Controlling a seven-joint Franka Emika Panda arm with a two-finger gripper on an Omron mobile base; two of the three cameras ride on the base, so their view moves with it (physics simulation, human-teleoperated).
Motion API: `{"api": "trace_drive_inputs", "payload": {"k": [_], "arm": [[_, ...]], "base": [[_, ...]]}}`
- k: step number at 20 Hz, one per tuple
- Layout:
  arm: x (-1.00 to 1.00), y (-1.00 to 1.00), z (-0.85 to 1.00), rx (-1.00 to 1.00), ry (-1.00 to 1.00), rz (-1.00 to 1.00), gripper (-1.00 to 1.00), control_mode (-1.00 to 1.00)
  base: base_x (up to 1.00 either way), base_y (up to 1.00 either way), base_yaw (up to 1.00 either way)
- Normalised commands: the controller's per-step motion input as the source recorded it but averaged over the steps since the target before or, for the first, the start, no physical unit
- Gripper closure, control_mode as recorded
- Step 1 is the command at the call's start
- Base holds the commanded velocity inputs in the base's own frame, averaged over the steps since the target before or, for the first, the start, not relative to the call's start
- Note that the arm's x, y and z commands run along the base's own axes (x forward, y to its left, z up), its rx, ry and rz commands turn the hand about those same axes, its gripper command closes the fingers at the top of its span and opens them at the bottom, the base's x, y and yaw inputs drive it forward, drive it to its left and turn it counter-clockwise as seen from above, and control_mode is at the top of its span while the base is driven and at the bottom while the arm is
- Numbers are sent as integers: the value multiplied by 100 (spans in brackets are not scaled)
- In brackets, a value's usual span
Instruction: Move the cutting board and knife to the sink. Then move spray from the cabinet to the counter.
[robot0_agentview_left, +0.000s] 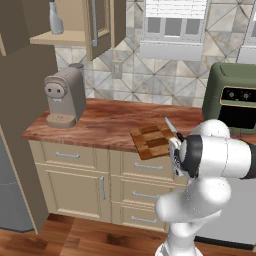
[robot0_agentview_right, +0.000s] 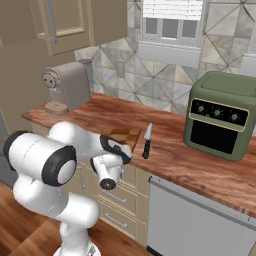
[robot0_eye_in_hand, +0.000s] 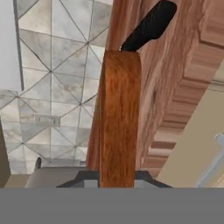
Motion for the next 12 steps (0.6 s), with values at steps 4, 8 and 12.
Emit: {"api": "trace_drive_inputs", "payload": {"k": [4, 8, 12], "arm": [[-37, 0, 100, -15, -14, 10, 100, -100], [-14, 0, 98, -12, -8, 10, 100, -100], [-1, 0, 100, -6, -6, 10, 100, -100]], "base": [[0, 0, 0], [0, 0, 0], [0, 0, 0]]}}
